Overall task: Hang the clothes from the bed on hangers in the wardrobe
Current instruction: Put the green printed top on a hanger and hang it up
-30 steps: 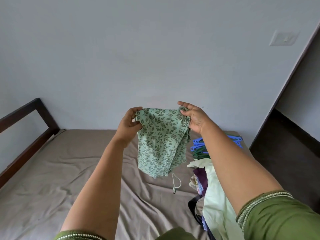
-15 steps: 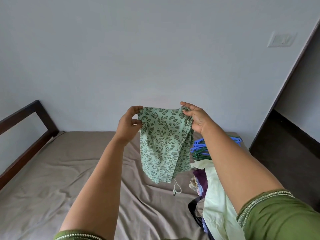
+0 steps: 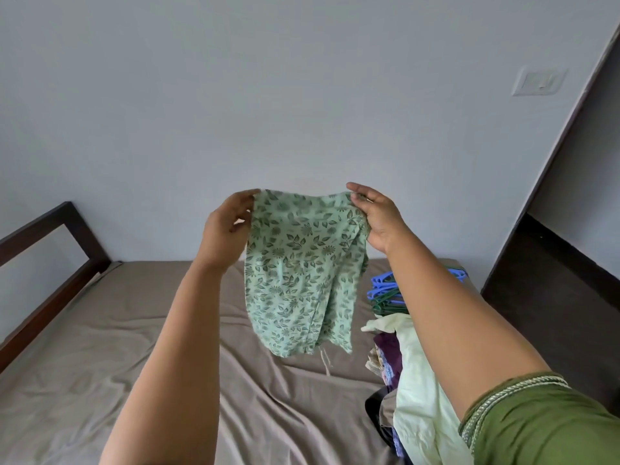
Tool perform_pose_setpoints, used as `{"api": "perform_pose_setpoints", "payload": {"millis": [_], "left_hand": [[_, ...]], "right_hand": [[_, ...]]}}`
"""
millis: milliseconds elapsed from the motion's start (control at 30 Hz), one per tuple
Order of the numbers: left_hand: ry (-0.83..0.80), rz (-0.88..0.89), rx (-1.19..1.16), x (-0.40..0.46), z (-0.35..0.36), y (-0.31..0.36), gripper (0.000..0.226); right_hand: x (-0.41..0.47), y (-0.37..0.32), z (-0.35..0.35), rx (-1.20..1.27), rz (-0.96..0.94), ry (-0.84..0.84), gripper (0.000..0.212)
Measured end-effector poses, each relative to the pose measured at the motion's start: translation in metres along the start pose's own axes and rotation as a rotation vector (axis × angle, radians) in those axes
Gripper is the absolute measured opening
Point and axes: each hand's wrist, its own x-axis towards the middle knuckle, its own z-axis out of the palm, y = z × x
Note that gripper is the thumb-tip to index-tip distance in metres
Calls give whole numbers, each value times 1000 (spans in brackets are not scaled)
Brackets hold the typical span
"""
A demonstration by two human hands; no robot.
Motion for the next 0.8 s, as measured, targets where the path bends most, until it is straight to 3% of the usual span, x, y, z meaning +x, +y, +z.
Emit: {"api": "perform_pose_setpoints", "payload": {"millis": [33, 100, 200, 300, 367, 467, 600, 800], "left_hand": [[48, -74, -192, -1, -1, 2, 55], [113, -199, -477, -3, -2, 3, 52], [119, -368, -590, -6, 9, 3, 35], [243, -671, -816, -4, 16, -2, 14], [189, -897, -842, -1, 14, -7, 14], [20, -1075, -821, -1, 12, -14, 36], [-17, -1080, -807, -6, 21, -10, 20], [-3, -608, -1157, -14, 15, -33, 32]], "right_hand": [[-1, -1, 2, 83, 14, -32, 19], [0, 1, 5, -6, -27, -45, 19], [-2, 4, 8, -1, 51, -138, 21], [-6, 11, 8, 38, 115, -199, 29], [-6, 20, 2, 34, 123, -181, 40], [-6, 29, -8, -95, 174, -131, 56], [-7, 34, -13, -108, 224, -123, 51], [-12, 11, -9, 201, 150, -154, 36]]}}
